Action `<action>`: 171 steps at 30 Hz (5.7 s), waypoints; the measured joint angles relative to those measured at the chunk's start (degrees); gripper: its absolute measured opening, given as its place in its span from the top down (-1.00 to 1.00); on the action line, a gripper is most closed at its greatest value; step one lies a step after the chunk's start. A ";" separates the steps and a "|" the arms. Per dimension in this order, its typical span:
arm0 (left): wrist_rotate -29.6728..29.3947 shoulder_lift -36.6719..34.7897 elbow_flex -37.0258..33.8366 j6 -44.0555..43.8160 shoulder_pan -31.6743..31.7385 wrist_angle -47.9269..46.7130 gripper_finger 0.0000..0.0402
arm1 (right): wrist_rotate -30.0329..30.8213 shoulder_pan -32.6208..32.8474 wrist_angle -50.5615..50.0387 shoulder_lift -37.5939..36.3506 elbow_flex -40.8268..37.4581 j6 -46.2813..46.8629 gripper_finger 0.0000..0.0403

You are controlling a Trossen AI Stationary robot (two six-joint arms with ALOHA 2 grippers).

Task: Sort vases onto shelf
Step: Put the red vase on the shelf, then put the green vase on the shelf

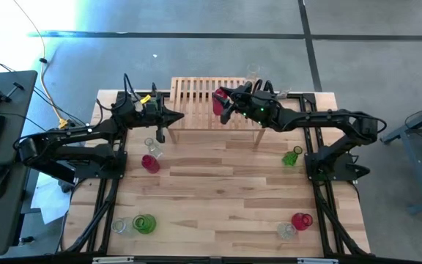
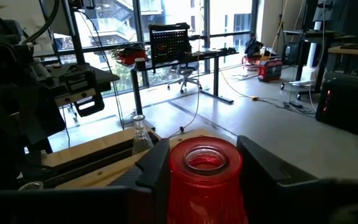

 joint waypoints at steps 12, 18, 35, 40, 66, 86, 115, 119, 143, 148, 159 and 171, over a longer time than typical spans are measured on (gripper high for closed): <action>0.00 0.00 0.00 0.51 -0.02 0.00 0.98 | 11.00 -0.25 -1.06 0.04 3.40 -0.10 0.43; 0.02 0.00 0.00 0.51 -0.02 0.00 0.98 | 16.77 -2.61 -7.06 0.40 6.95 4.93 0.43; 0.02 0.00 0.00 0.51 -0.02 -0.15 0.98 | 24.18 -4.15 -9.52 7.64 12.08 6.39 0.43; 0.02 0.00 0.00 0.49 -0.02 -0.17 0.98 | 25.40 -4.53 -10.15 7.65 12.33 5.56 0.43; 0.02 0.00 0.00 0.33 -0.02 -0.15 0.98 | 25.55 -5.39 -12.25 7.58 12.44 5.08 0.00; 0.02 -0.07 0.00 0.33 -0.02 -0.15 0.98 | 25.59 -4.63 -11.22 7.22 12.36 0.72 -0.04; 0.04 -0.07 0.00 0.42 -0.06 -1.96 0.98 | 19.19 9.76 -34.24 -2.50 11.49 -5.56 0.46; 6.05 -0.20 0.00 0.22 -0.11 -2.91 0.98 | 7.94 9.90 -32.02 -2.49 6.52 -5.00 0.88; -5.98 -8.68 -0.02 -5.37 -32.28 -24.18 1.00 | -15.89 21.48 1.04 -1.56 -15.02 -4.61 0.95; -16.37 -8.66 -0.02 -10.56 -40.65 -31.04 1.00 | -13.47 25.30 1.55 -1.16 -14.99 -2.31 0.95; -25.00 -4.68 14.27 -32.12 -59.30 -59.45 0.98 | -13.06 30.07 1.27 -1.16 -14.99 -1.96 0.67; -23.69 13.22 36.59 -49.20 -70.77 -85.45 0.54 | -13.11 32.95 -0.12 -1.16 -14.99 -1.94 0.53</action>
